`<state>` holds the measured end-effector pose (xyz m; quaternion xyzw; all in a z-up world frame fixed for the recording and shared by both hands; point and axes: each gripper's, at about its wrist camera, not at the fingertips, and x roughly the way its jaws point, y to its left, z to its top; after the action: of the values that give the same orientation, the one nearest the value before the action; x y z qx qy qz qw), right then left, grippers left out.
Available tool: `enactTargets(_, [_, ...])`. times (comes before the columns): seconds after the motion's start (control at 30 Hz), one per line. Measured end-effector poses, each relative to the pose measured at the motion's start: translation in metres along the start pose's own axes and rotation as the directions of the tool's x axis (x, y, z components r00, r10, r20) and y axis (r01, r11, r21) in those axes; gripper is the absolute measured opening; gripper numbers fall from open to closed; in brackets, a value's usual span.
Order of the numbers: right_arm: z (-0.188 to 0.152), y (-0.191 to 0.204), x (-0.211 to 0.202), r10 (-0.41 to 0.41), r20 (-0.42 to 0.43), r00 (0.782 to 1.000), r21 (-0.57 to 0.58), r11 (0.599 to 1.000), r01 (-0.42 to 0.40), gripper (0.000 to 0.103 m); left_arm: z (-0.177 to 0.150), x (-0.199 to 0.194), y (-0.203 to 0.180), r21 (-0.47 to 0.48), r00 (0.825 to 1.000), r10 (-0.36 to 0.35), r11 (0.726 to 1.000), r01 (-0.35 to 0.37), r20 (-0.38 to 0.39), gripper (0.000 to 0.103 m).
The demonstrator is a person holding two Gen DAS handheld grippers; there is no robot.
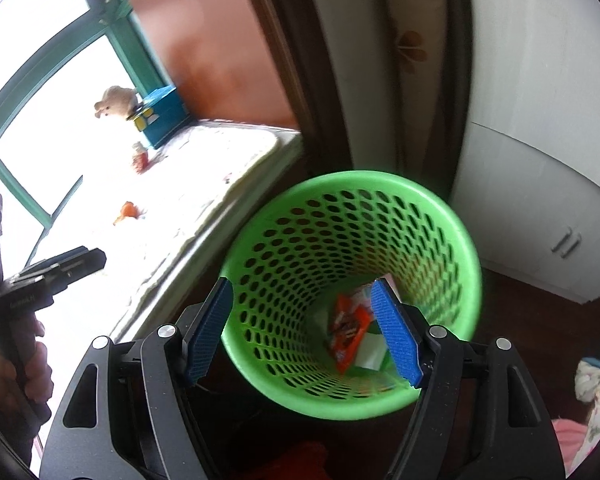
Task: Collect trash
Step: 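Return both tools to the mattress toward the white lid and clear box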
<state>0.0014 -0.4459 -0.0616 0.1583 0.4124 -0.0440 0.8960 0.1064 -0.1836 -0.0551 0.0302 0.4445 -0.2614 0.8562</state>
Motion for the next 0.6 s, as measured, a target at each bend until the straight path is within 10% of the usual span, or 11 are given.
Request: enactTargets(0.6, [0.009,0.082,0.035,0.068,-0.067,0.995,-0.136,0.988,-0.077,0.073,-0.002,0.027,0.124,-0.055,0.988,0.135,0.989,-0.140,-0.079,0.092])
